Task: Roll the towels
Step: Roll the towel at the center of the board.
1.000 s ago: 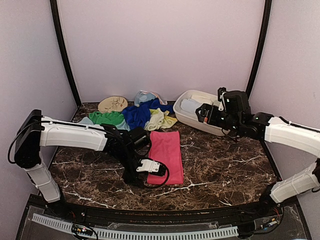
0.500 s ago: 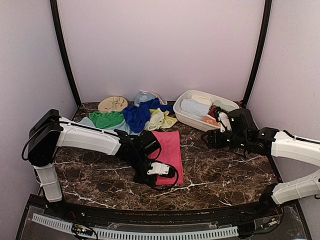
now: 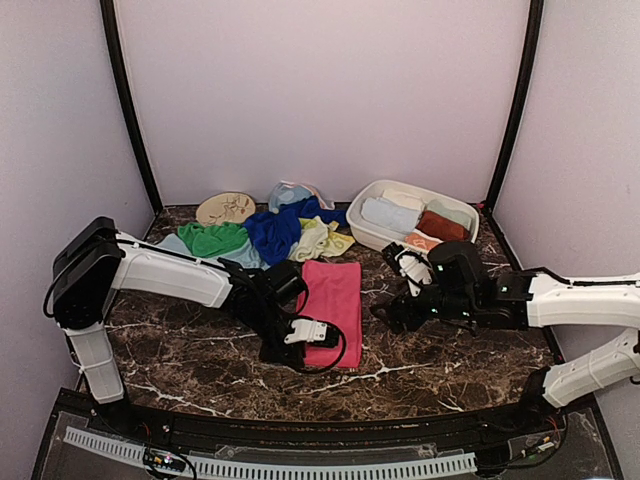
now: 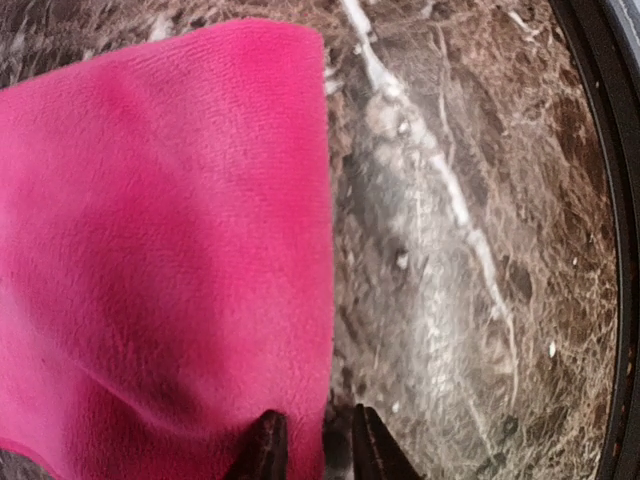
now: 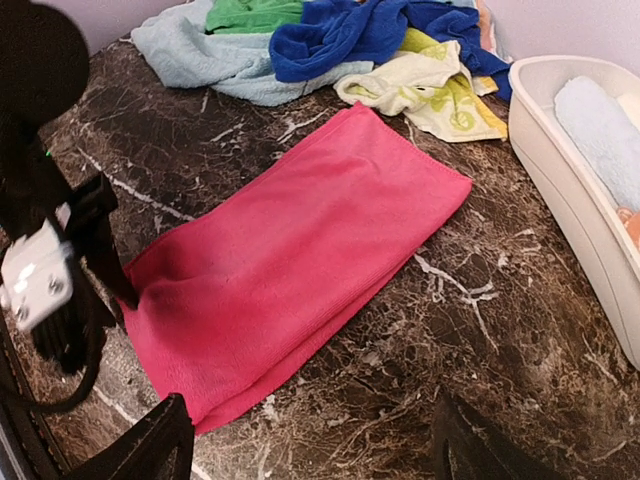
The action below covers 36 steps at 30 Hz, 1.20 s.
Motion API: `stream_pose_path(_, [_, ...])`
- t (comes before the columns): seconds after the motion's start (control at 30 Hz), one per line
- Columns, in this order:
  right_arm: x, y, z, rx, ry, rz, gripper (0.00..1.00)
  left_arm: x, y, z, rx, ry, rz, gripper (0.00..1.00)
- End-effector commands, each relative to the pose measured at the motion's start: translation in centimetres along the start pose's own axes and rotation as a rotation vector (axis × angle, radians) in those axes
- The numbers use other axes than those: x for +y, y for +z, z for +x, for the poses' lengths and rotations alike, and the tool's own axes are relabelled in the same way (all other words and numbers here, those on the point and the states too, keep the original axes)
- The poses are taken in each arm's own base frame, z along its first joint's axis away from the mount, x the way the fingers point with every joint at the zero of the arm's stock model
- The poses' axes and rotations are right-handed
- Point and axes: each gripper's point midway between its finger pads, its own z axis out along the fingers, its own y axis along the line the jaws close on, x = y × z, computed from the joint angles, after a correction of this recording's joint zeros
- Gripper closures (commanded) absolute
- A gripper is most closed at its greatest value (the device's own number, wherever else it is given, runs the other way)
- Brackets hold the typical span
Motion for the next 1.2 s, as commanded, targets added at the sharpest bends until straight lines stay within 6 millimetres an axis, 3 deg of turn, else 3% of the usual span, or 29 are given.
stream_pose_path(0.0, [2.0, 0.2, 0.0, -0.041, -0.152, -0.036, 0.17, -1.5, -1.5, 3.4, 0.063, -0.037, 0.054, 0.68])
stream_pose_path(0.17, [5.2, 0.8, 2.3, -0.005, -0.329, -0.089, 0.17, -1.4, -3.3, 3.0, 0.002, -0.051, 0.060, 0.53])
stream_pose_path(0.33, [8.3, 1.9, 4.2, 0.024, -0.537, -0.085, 0.17, -1.0, -4.6, 3.0, -0.025, -0.056, 0.033, 0.51])
stream_pose_path(0.4, [9.3, 2.7, 4.8, 0.036, -0.619, -0.072, 0.17, -0.6, -6.0, 2.5, -0.065, -0.079, 0.021, 0.48])
stream_pose_path(0.53, [11.5, 4.6, 5.1, 0.040, -0.743, -0.074, 0.18, 0.3, -9.8, 1.7, -0.162, -0.114, -0.020, 0.34])
stream_pose_path(0.63, [12.4, 6.3, 5.4, 0.059, -0.806, -0.079, 0.19, 0.3, -11.2, 2.8, -0.183, -0.134, -0.041, 0.28])
stream_pose_path(0.77, [13.1, 8.4, 6.0, 0.079, -0.857, -0.083, 0.24, 0.2, -11.4, 5.3, -0.158, -0.180, -0.045, 0.28])
stream_pose_path(0.93, [13.4, 10.3, 8.0, 0.153, -0.836, -0.124, 0.39, -0.1, -12.0, 6.2, -0.186, -0.171, -0.065, 0.28])
stream_pose_path(1.17, [12.3, 11.1, 8.2, 0.252, -0.660, -0.159, 0.77, -0.1, -11.5, 6.4, -0.204, -0.108, -0.084, 0.28])
